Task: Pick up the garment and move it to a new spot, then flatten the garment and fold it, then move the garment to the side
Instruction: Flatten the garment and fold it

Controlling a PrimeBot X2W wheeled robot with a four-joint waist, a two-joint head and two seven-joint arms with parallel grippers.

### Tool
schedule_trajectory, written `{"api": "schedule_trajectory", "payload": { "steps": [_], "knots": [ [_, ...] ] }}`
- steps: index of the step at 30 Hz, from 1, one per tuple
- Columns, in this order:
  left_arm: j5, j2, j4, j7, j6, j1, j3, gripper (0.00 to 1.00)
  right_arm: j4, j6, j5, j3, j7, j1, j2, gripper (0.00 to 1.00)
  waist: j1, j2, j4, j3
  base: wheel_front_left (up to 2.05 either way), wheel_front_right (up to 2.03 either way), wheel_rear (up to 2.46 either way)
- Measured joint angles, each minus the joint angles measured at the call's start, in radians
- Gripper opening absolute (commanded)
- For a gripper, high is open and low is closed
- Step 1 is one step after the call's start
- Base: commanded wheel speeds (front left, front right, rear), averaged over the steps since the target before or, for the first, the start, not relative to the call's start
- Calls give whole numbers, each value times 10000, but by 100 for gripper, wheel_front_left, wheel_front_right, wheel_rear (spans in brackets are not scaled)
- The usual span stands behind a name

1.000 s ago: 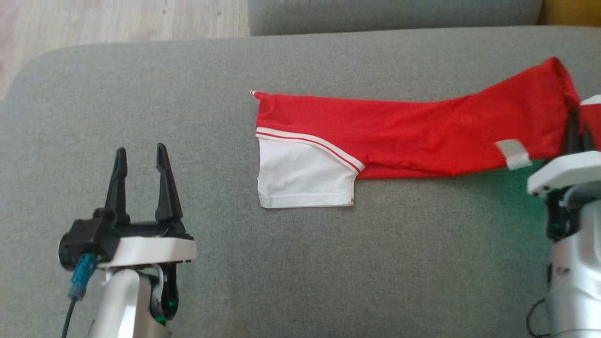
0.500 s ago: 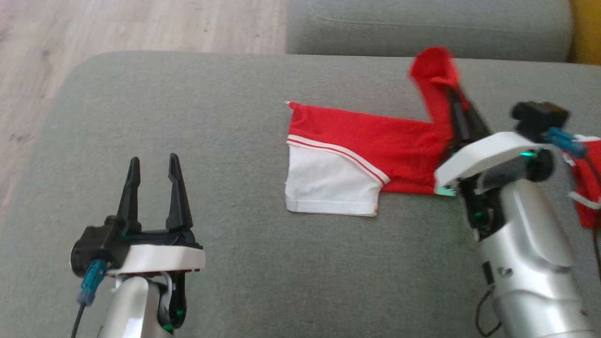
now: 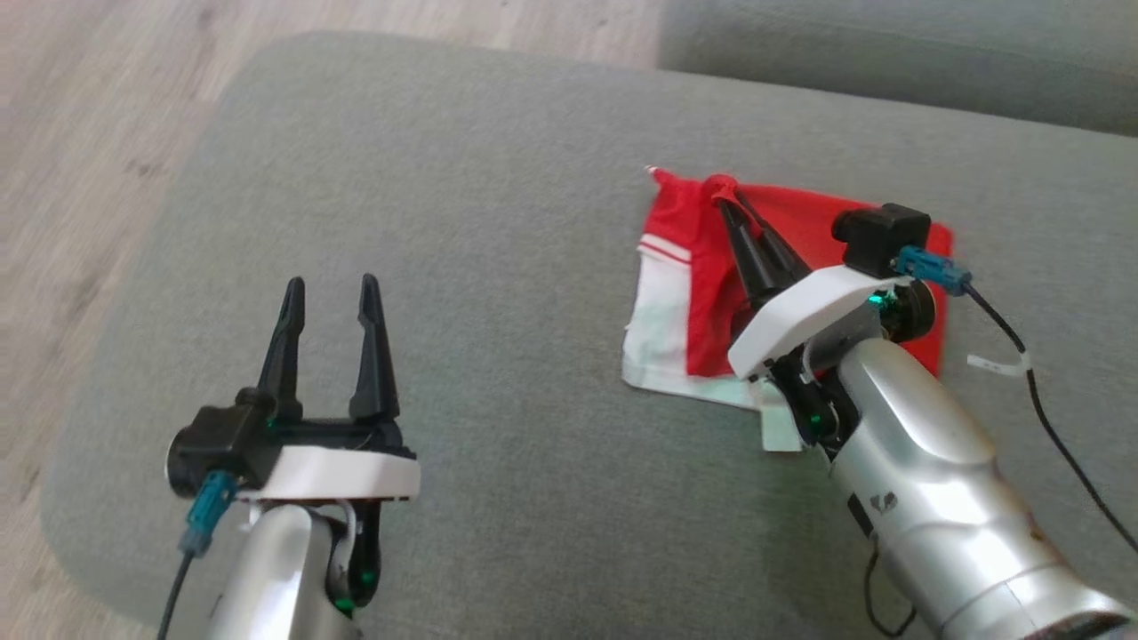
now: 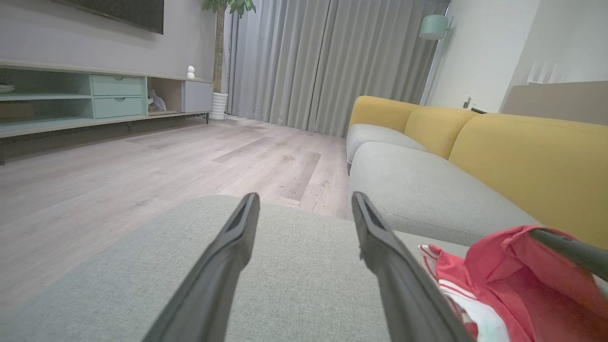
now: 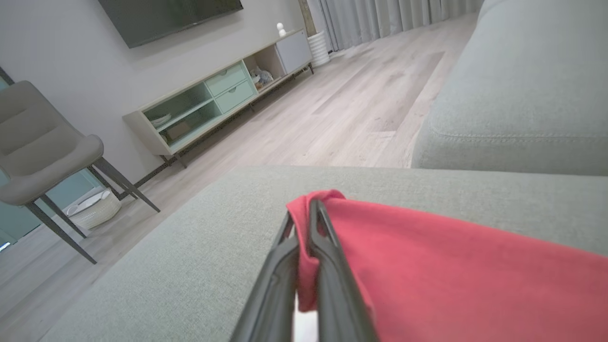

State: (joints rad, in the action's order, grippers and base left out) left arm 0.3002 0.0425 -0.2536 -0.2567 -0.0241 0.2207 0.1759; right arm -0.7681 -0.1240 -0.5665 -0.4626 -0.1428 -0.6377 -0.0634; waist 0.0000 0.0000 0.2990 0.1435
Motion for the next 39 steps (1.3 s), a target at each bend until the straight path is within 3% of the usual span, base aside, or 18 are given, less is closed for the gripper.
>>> {"api": "schedule_trajectory", "payload": {
  "steps": [7,16,17,18,19,24,30,34,39],
  "knots": [
    [194,-6,4,0,117,107,211,100,-1177,0,-366,-587,-616,-729,-12,0,2,0,473,523,0,0,0],
    [199,-6,-23,0,155,204,251,100,-1398,0,-1162,-2468,-625,-686,-31,0,1,0,494,608,0,0,0],
    [198,-6,-42,0,155,203,249,100,-1384,0,-1225,-2673,-560,-615,-29,18,1,0,463,585,0,0,0],
    [198,-4,-56,0,163,201,244,100,-1360,0,-1267,-2892,-502,-533,-29,71,1,0,421,560,0,0,0],
    [198,-2,-61,0,167,201,230,100,-1294,0,-1285,-3120,-441,-445,-35,100,0,0,370,536,0,0,0],
    [159,-4,-199,0,150,193,134,100,-652,0,-1492,-3917,-105,-191,-29,100,0,0,-4,378,0,0,0],
    [25,-4,-213,0,136,181,-242,100,-92,0,-1569,-3800,-171,-302,-33,100,0,0,-584,151,0,0,0],
    [-21,-6,-56,0,52,169,-579,100,190,0,-1312,-2928,-685,-502,-19,100,-1,0,-1142,-59,0,0,0],
    [-21,-6,222,0,61,77,-920,100,50,0,284,-337,-1053,-666,-15,100,0,0,-1902,-254,0,0,0]
  ]
}}
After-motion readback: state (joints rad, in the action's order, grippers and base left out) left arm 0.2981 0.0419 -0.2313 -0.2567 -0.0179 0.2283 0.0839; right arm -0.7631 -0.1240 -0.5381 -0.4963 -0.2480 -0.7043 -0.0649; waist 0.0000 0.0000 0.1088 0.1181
